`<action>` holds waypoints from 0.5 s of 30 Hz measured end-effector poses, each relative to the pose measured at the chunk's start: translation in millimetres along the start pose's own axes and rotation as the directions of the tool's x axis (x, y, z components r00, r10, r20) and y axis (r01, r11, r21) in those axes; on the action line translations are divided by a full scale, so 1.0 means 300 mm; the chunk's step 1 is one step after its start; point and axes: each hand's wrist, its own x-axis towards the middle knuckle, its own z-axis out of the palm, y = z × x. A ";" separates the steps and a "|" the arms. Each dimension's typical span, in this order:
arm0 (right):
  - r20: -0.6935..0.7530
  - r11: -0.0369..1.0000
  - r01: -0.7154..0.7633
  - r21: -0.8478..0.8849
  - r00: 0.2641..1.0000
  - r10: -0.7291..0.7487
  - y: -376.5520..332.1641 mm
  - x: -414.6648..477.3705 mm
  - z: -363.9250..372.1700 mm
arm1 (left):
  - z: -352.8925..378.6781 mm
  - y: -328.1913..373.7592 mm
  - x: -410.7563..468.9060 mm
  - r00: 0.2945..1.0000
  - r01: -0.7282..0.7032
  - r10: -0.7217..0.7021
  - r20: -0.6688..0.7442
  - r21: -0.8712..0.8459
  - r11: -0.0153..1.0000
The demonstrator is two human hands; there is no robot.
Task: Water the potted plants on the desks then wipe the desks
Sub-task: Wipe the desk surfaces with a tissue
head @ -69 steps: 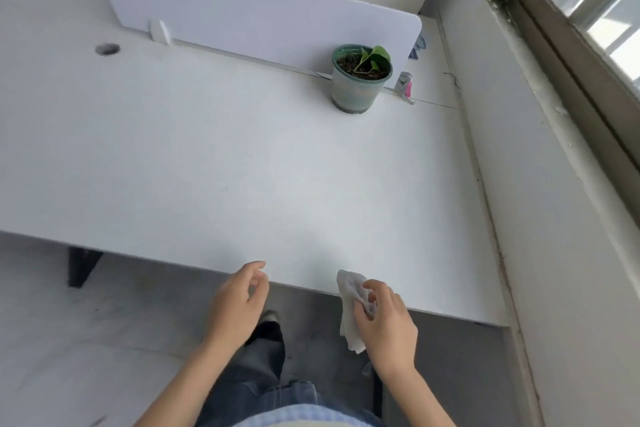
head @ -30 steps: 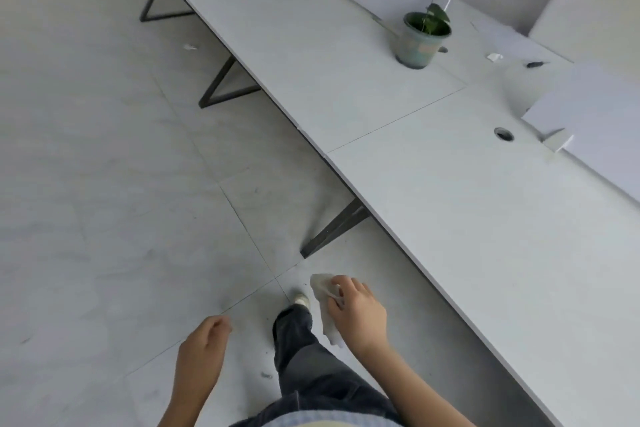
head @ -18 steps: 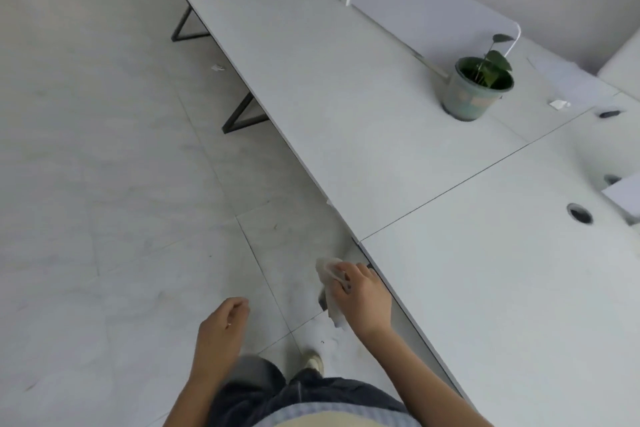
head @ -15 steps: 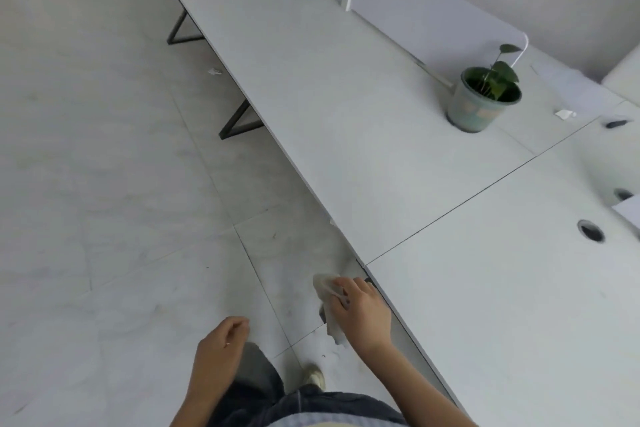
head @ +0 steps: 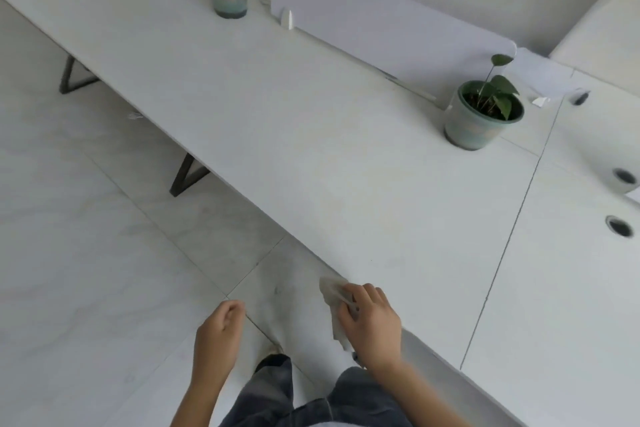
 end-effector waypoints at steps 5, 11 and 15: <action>-0.041 0.992 -0.118 -0.036 0.992 0.117 -0.009 0.053 0.018 | 0.041 -0.014 0.117 0.979 0.047 -0.068 0.194 0.107 0.993; -0.118 0.958 -0.288 0.009 0.951 0.287 0.094 0.173 0.018 | 0.126 0.199 0.300 0.961 -0.169 0.125 0.245 0.167 0.971; -0.206 0.924 -0.378 0.062 0.901 0.383 0.190 0.291 0.005 | 0.240 0.319 0.395 0.925 -0.336 0.266 0.273 0.258 0.906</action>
